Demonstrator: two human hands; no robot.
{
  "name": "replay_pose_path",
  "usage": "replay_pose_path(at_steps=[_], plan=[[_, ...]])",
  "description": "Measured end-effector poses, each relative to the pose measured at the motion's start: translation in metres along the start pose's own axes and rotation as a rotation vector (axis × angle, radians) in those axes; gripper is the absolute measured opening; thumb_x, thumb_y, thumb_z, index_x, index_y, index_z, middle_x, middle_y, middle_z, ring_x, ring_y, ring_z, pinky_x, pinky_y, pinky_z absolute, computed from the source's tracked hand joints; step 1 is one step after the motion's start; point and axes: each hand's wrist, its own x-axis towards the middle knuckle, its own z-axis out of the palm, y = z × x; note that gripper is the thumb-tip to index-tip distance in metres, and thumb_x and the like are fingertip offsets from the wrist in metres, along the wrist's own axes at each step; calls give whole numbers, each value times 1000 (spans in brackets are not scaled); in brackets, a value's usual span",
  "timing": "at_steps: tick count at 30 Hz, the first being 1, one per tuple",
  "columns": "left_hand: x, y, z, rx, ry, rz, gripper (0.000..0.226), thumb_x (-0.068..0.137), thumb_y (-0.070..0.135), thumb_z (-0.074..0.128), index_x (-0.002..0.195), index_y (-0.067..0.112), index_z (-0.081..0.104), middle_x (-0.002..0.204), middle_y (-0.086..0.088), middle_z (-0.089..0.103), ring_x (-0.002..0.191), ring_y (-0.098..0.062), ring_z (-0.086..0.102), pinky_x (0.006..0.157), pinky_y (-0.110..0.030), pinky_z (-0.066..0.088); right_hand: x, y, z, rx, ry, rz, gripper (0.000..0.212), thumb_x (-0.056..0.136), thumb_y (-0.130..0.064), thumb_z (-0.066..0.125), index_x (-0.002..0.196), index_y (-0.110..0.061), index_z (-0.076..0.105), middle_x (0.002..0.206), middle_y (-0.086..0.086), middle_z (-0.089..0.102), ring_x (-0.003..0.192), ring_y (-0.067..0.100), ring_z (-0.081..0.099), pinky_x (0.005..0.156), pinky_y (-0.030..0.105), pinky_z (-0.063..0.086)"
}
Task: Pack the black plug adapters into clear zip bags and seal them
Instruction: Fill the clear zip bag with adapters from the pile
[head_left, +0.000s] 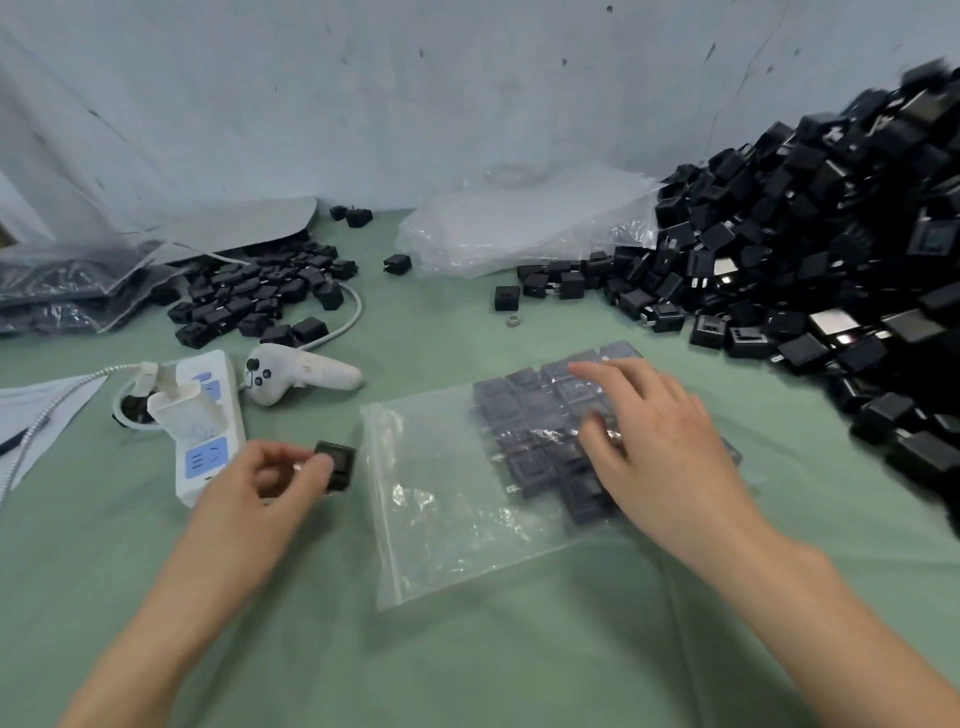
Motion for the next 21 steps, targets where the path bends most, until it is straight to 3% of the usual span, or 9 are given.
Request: replay_pose_path(at_steps=[4, 8, 12, 17, 21], plan=[[-13, 2, 18, 6, -246, 178, 36, 71, 66, 65, 93, 38, 65, 85, 19, 72, 69, -3, 64, 64, -14, 47, -1, 1, 3, 7, -26, 56, 56, 97, -31, 42, 152, -29, 29, 146, -3, 40, 131, 20, 41, 111, 40, 32], [-14, 4, 28, 153, -348, 356, 45, 69, 82, 57, 100, 50, 63, 102, 29, 62, 100, 6, 55, 79, -18, 42, -2, 3, 5, -15, -1, 56, 56, 97, -29, 44, 152, -27, 32, 146, -1, 41, 132, 20, 41, 112, 40, 33], [-9, 3, 19, 234, -427, 419, 52, 63, 87, 54, 107, 59, 58, 111, 33, 60, 112, 6, 46, 92, -25, 38, -4, 6, 3, -34, -4, 70, 51, 98, -26, 47, 148, -27, 39, 143, 0, 44, 127, 23, 45, 108, 40, 35], [-4, 11, 16, 260, -530, 403, 43, 73, 73, 57, 115, 61, 59, 113, 40, 55, 116, 7, 44, 106, -29, 36, -4, 8, 2, -76, -15, 36, 43, 99, -26, 46, 141, -26, 49, 138, -5, 49, 121, 21, 48, 107, 39, 35], [-1, 26, 20, 264, -608, 406, 30, 78, 54, 68, 103, 69, 59, 108, 31, 59, 117, 10, 41, 103, -12, 28, -3, 7, 2, -60, 16, 18, 39, 98, -24, 47, 137, -25, 53, 135, -5, 52, 117, 21, 50, 105, 40, 36]])
